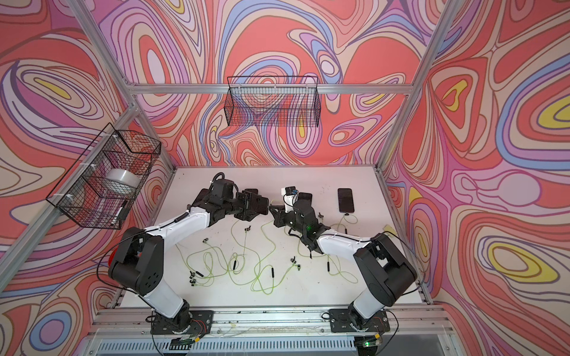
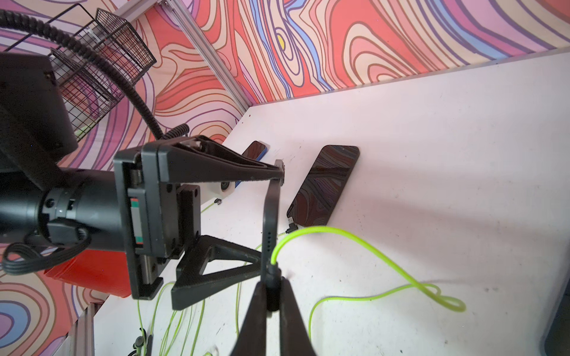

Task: Plug wired earphones into phones
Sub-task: Insert the wired earphone into the phone, then place the phone at the center of the board.

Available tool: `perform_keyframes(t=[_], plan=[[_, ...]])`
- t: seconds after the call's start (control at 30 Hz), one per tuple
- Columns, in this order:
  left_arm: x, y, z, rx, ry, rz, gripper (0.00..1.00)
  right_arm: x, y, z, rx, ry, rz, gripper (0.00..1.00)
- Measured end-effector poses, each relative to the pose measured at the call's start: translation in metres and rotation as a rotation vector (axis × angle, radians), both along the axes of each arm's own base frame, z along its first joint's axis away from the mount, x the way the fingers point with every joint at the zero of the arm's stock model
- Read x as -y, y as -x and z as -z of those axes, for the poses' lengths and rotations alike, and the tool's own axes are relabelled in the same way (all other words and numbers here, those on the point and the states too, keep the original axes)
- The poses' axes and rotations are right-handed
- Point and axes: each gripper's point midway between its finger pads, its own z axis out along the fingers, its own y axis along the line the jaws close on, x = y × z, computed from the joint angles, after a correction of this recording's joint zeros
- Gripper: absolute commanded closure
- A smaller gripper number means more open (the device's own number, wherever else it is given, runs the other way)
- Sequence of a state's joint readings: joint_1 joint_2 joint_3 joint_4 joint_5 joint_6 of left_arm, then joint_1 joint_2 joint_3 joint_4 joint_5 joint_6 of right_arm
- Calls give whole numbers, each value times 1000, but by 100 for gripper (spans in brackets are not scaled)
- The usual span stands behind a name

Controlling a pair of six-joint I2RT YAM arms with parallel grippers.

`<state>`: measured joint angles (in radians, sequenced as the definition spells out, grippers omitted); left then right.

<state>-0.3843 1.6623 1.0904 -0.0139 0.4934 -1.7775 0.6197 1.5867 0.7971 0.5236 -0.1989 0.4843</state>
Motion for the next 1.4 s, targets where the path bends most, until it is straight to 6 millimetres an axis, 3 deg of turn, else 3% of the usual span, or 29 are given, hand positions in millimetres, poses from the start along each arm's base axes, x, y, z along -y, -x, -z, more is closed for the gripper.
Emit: perform_keyframes(t=[0.27,0.7,0.73,0.83,0.93,1.03,1.27,1.4], plan=[[-7,-3,-10,28,-15,-51,100,-7,-5,-6,13,-12,7,100],[-14,-8,-9,46,-52,-97,100,-20,-14,-2,-25,31,-6,100],[-14,-8,-9,47,-56,-99,100,-20,-14,-2,-29,35,-7,98],[-14,-8,-9,46,-92,-71,100,-20,-14,0,-60,55,-16,62],[-1,-8,-12,67,-135,17,100,-16,-16,3,-97,82,-16,42],[8,-22,-10,111,-228,110,100,0,-14,8,-128,131,10,38],[5,-64,9,218,-570,343,100,43,3,5,-162,181,102,37],[14,-87,17,273,-715,511,100,55,11,21,-212,201,135,37]])
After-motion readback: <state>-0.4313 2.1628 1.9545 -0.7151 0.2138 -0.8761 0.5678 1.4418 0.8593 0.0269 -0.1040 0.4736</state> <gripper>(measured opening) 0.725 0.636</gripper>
